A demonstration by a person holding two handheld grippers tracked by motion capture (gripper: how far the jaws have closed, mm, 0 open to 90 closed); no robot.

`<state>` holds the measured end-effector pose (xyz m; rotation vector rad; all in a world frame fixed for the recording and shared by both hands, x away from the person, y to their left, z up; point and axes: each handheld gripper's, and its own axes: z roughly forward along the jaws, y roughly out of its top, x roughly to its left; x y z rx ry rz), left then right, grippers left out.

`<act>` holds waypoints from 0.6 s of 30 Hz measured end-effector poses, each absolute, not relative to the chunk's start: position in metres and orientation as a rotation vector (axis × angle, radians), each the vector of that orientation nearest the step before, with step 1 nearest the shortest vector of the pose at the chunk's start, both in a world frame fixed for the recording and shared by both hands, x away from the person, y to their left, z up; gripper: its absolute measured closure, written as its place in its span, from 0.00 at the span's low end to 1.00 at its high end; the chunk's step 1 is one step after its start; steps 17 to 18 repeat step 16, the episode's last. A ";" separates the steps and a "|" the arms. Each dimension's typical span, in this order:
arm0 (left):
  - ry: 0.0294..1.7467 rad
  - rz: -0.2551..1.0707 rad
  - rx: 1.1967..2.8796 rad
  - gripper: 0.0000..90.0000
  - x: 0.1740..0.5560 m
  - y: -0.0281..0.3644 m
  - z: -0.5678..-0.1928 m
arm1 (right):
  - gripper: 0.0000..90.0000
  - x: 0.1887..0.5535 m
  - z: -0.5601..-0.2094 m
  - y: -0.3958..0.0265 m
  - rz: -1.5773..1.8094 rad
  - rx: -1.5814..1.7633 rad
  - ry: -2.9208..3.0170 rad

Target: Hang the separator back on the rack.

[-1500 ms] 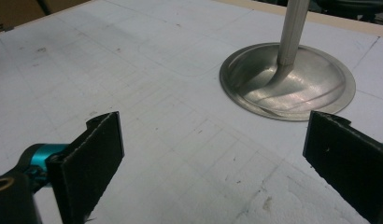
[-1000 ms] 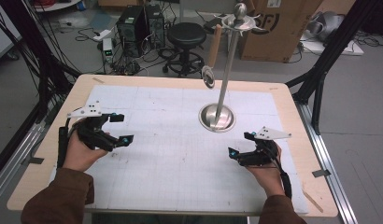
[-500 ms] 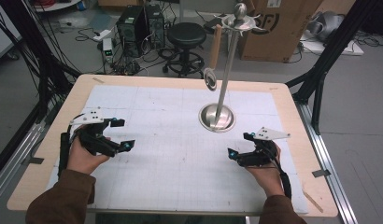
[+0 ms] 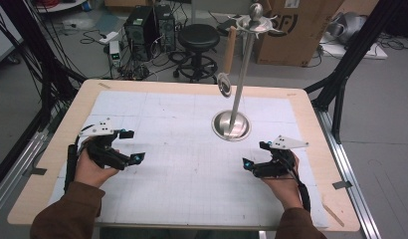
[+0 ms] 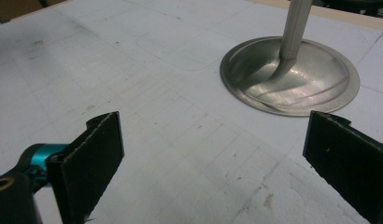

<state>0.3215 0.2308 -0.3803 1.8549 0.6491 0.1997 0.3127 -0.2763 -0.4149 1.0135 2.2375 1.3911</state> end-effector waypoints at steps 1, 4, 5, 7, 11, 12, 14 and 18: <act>0.648 0.202 1.855 0.02 0.322 0.231 -0.380 | 0.04 0.313 -0.415 -0.276 1.390 1.020 2.239; 0.651 0.203 1.853 0.02 0.322 0.232 -0.380 | 0.04 0.314 -0.416 -0.276 1.381 1.019 2.245; 0.649 0.204 1.856 0.02 0.323 0.232 -0.380 | 0.04 0.314 -0.416 -0.276 1.382 1.019 2.246; 0.653 0.204 1.855 0.02 0.323 0.232 -0.381 | 0.04 0.314 -0.416 -0.275 1.383 1.016 2.245; 0.656 0.205 1.855 0.02 0.323 0.232 -0.381 | 0.04 0.313 -0.416 -0.276 1.385 1.017 2.246; 0.656 0.206 1.855 0.02 0.323 0.232 -0.381 | 0.04 0.313 -0.416 -0.276 1.386 1.015 2.245; 0.656 0.206 1.855 0.02 0.323 0.232 -0.381 | 0.04 0.313 -0.416 -0.275 1.386 1.018 2.247; 0.652 0.203 1.858 0.02 0.323 0.233 -0.381 | 0.04 0.313 -0.416 -0.275 1.388 1.022 2.245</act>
